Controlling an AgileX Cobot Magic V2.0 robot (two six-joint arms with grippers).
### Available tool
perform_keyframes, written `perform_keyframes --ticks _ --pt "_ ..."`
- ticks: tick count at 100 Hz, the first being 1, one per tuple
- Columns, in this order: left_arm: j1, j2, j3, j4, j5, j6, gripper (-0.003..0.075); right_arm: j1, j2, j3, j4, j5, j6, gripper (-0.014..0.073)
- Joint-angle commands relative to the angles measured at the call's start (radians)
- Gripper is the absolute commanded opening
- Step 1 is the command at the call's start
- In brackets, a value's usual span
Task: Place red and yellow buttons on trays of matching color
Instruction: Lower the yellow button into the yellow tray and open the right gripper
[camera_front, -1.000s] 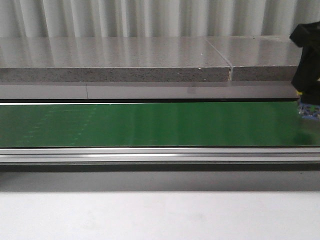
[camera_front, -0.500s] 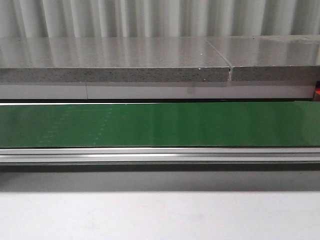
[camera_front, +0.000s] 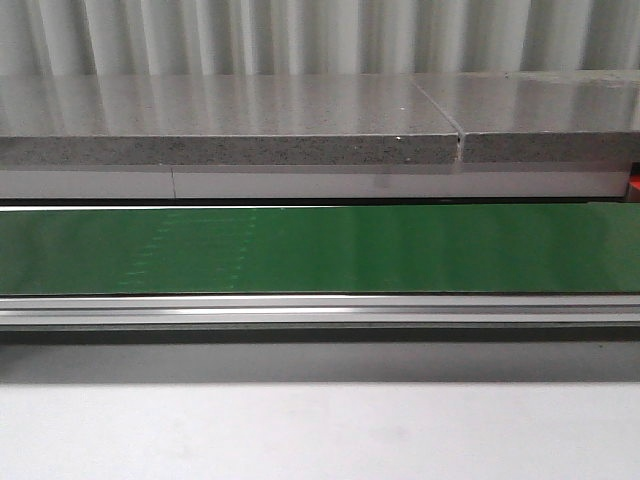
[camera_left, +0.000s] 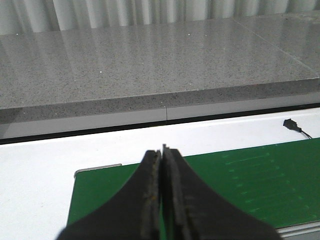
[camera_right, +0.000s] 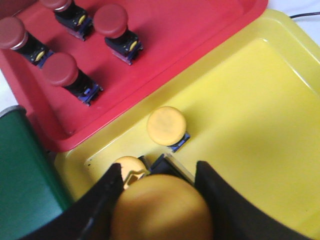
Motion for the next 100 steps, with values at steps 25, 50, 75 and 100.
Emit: perform_keyframes --ticks 25,50,75,100 --pt "-0.008 0.008 -0.026 -0.016 -0.066 -0.001 -0.002 -0.052 0.025 -0.008 0.017 -0.112 0.027 0.0129" --pt "-0.008 0.008 -0.026 -0.016 -0.066 -0.001 -0.002 -0.052 0.096 -0.008 0.004 -0.119 0.035 0.0129" --pt "-0.008 0.008 -0.026 -0.016 -0.066 -0.001 -0.002 -0.052 0.124 0.057 -0.008 -0.15 0.042 0.0129" --pt "-0.008 0.008 -0.026 -0.016 -0.066 -0.001 -0.002 -0.052 0.131 0.141 -0.009 -0.246 0.042 0.0129"
